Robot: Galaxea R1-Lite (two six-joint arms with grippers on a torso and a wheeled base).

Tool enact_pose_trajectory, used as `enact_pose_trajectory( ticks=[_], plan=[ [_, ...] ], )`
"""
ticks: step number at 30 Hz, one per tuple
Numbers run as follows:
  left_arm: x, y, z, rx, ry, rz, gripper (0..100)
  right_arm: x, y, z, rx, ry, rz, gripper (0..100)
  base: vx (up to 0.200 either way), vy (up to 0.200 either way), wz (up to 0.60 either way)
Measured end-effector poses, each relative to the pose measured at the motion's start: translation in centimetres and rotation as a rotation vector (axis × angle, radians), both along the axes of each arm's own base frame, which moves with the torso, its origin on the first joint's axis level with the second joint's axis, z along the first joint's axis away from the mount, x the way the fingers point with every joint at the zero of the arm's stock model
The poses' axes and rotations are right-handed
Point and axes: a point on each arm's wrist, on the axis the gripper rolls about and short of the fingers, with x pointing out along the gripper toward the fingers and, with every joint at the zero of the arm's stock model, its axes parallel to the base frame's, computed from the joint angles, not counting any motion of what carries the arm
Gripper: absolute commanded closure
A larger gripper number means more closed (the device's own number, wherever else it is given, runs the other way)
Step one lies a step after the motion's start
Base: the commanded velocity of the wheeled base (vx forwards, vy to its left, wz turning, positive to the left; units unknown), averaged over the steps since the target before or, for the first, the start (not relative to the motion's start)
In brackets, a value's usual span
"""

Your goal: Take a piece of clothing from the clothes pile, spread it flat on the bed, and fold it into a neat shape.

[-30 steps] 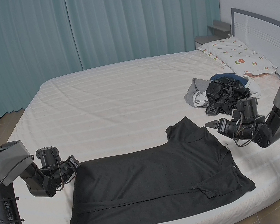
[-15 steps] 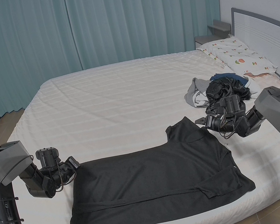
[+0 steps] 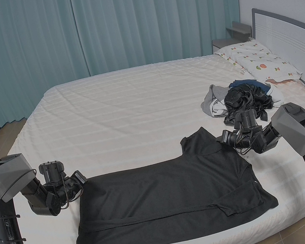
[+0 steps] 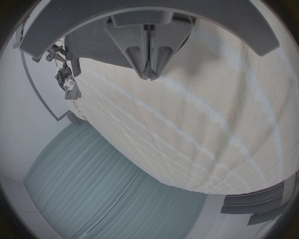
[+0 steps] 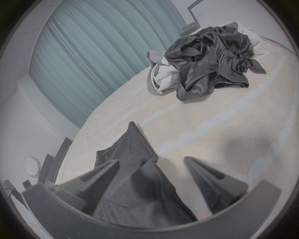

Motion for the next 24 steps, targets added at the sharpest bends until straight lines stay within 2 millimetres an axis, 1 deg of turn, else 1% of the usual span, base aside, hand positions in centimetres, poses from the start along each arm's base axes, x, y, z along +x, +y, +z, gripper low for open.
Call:
enact_pose_trajectory(
  ticks=[7, 15, 19, 24],
  plan=[
    [0.1, 0.1, 0.1, 0.0, -0.006, 0.003, 100, -0.6, -1.0, 0.5, 0.027, 0.016, -0.01, 100, 0.0, 0.0, 0.0],
    [0.3, 0.5, 0.6, 0.002, -0.023, 0.012, 100, -1.4, -1.9, 1.6, 0.058, -0.078, 0.006, 100, 0.0, 0.0, 0.0],
    [0.4, 0.8, 0.9, 0.002, -0.036, 0.013, 100, -2.4, -2.3, 1.9, 0.076, -0.1, 0.013, 100, 0.0, 0.0, 0.0],
    [0.6, 1.4, 1.3, 0.007, -0.05, 0.02, 100, -3.5, -2.8, 3.0, 0.091, -0.128, 0.022, 100, 0.0, 0.0, 0.0]
  ],
)
